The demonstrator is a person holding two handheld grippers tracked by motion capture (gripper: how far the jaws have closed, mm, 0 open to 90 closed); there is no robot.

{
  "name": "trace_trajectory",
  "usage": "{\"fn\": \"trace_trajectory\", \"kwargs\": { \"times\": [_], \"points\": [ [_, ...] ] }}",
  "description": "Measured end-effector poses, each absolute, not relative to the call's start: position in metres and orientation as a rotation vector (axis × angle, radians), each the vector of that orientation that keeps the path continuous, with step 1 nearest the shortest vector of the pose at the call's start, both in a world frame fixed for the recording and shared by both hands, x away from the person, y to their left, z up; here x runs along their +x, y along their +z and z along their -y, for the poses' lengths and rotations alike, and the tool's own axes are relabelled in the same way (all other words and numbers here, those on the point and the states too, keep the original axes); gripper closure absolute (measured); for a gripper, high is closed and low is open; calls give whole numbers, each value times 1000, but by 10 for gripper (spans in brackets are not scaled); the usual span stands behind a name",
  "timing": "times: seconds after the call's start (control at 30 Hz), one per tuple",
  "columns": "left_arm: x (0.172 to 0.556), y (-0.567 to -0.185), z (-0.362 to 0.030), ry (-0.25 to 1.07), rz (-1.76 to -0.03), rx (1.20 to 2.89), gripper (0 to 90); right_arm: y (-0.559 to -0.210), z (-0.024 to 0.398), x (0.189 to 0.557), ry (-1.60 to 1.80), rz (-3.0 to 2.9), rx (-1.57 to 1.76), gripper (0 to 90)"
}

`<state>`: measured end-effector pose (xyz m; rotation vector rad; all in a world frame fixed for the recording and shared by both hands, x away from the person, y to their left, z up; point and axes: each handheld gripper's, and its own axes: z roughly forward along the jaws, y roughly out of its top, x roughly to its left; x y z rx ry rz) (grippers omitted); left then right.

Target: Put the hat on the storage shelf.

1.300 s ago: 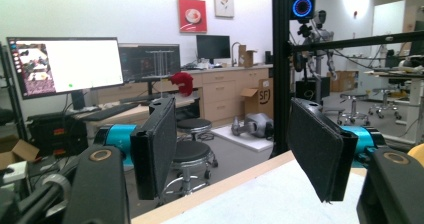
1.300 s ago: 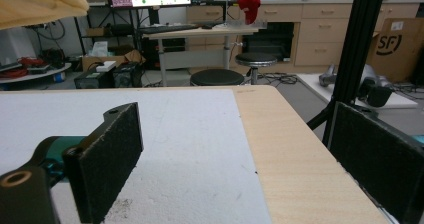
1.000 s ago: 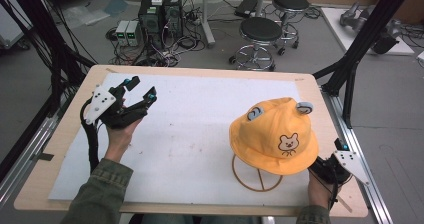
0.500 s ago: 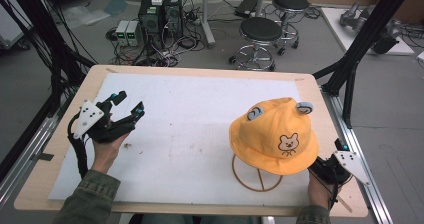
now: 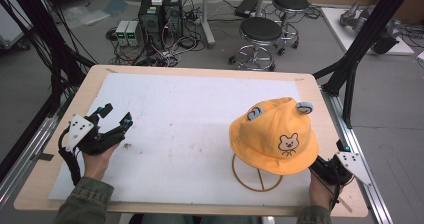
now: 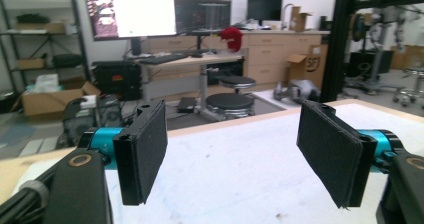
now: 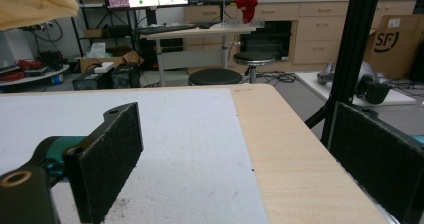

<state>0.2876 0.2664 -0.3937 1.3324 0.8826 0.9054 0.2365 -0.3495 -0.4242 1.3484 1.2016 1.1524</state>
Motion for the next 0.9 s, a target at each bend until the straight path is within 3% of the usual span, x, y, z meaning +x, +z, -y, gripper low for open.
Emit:
{"fn": "trace_trajectory", "kwargs": {
  "times": [0.6,0.9],
  "points": [
    [278,-426,-311,931,-1133,1291,274,-425,346,237,1153,-1219,1348,62],
    [271,-431,-315,896,-1153,1303,271,-425,341,241,1164,-1241,1331,62]
  ]
}}
